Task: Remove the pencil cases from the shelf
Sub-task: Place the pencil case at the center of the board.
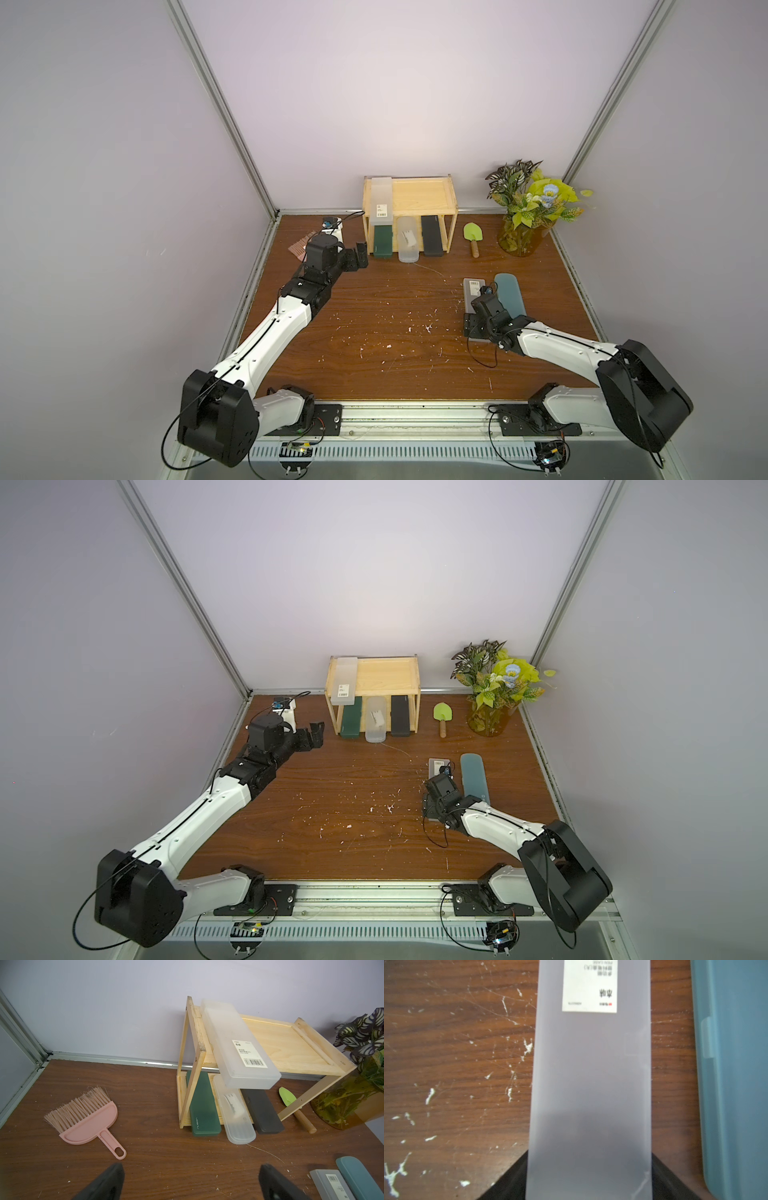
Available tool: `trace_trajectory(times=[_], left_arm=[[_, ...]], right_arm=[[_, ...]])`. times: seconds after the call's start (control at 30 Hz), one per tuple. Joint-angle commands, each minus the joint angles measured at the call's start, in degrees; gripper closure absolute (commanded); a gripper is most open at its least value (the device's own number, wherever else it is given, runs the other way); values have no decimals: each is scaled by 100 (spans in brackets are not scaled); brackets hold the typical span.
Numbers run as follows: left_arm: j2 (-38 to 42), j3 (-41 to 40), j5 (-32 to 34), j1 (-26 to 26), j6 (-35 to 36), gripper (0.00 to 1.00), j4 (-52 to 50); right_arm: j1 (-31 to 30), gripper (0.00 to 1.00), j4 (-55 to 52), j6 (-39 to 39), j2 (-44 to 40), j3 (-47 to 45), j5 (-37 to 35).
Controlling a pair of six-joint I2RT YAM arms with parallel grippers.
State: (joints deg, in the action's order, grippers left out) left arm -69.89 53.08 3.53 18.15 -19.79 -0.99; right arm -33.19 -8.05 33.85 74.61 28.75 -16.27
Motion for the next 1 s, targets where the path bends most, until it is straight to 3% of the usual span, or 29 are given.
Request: trace_trajectory(times=[0.0, 0.27, 0.77, 0.97], left_arm=[[-72, -22, 7, 48, -24, 0, 150], [-130, 22, 4, 48, -25, 0, 144], [-193, 635, -19, 107, 4, 0, -150], [-130, 699, 29, 182, -1, 0, -256]], right_arm=[[69, 19, -227, 25, 175, -75, 107], [76, 1, -516, -109, 86, 240, 186], [121, 1, -2286, -629, -1002, 2182, 139], [245, 7, -2417, -554, -1223, 1623, 421]])
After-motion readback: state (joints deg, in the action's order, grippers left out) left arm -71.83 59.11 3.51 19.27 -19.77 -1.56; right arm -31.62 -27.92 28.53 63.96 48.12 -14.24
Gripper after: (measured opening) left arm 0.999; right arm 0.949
